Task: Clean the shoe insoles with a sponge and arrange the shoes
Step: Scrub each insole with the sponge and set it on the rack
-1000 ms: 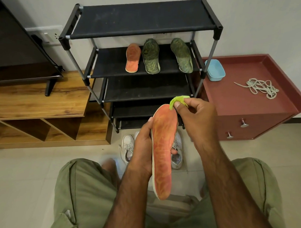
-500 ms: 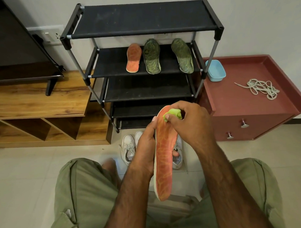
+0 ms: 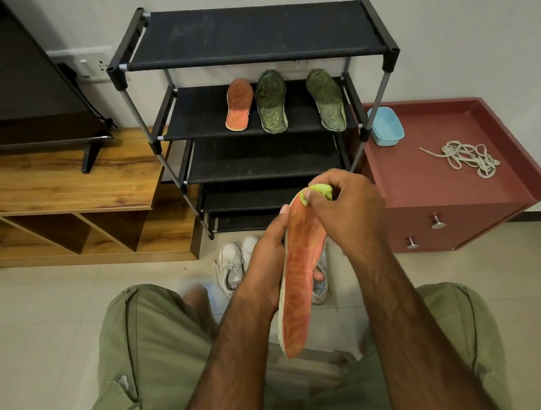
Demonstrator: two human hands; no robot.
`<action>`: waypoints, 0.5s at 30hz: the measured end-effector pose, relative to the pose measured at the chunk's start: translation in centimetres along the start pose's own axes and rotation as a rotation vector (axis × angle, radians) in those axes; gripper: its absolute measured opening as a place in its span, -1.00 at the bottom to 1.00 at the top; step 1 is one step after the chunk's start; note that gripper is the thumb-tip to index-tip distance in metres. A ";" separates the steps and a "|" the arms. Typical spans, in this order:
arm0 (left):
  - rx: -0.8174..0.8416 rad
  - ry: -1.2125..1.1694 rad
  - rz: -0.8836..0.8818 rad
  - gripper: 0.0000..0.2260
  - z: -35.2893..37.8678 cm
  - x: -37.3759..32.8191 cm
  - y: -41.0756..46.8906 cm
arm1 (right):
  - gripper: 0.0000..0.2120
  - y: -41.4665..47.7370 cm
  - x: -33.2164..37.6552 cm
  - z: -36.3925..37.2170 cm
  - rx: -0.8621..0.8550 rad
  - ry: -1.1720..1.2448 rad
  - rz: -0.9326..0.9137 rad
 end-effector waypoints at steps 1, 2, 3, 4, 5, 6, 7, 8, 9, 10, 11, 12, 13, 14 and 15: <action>-0.004 0.011 0.005 -0.45 -0.1 0.0 0.1 | -0.95 0.1 0.0 0.3 0.055 0.006 -0.006; -0.002 0.016 0.011 -0.44 -0.1 0.0 0.1 | -0.96 0.0 0.1 0.5 0.123 0.026 -0.012; 0.006 0.017 0.015 -0.44 -0.1 0.0 0.2 | -0.96 0.0 0.2 0.7 0.160 0.048 -0.014; 0.011 0.023 0.016 -0.43 -0.2 0.0 0.2 | -0.95 0.0 0.1 0.6 0.136 0.054 -0.007; 0.011 0.037 0.013 -0.43 -0.2 0.0 0.2 | -0.93 0.1 0.0 0.2 0.069 0.034 0.003; 0.006 0.053 0.006 -0.43 -0.1 0.0 0.1 | -0.92 0.1 -0.1 -0.1 0.003 0.006 0.013; 0.000 0.064 0.004 -0.44 0.0 -0.1 0.1 | -0.92 0.1 -0.3 -0.2 -0.012 -0.008 0.016; -0.003 0.068 0.007 -0.45 0.1 -0.2 0.0 | -0.94 0.2 -0.3 0.0 0.025 -0.001 0.011; -0.002 0.063 0.010 -0.45 0.2 -0.2 0.0 | -0.97 0.2 -0.2 0.3 0.092 0.013 0.000; -0.001 0.051 0.009 -0.45 0.2 -0.2 0.0 | -0.98 0.2 0.0 0.5 0.145 0.026 -0.006; -0.001 0.046 0.006 -0.45 0.2 -0.1 0.0 | -0.98 0.3 0.1 0.5 0.147 0.020 -0.008; -0.007 0.053 0.003 -0.44 0.1 -0.1 0.0 | -0.96 0.4 0.0 0.3 0.100 -0.002 -0.004; -0.014 0.066 0.002 -0.44 0.1 -0.1 0.0 | -0.94 0.4 -0.1 0.0 0.040 -0.027 0.003; -0.017 0.077 0.004 -0.45 0.2 -0.2 0.0 | -0.93 0.4 -0.1 -0.1 0.020 -0.030 0.009; -0.016 0.080 0.013 -0.46 0.4 -0.4 0.0 | -0.93 0.3 -0.1 0.1 0.055 -0.004 0.008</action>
Point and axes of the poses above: each hand's wrist, its own y-axis towards the middle knuckle, its own z-axis out of the palm, x = y × z, the point moved 5 cm from there along y, towards the middle knuckle, and after that the axes turned 4 degrees about x, right-handed, at the moved point
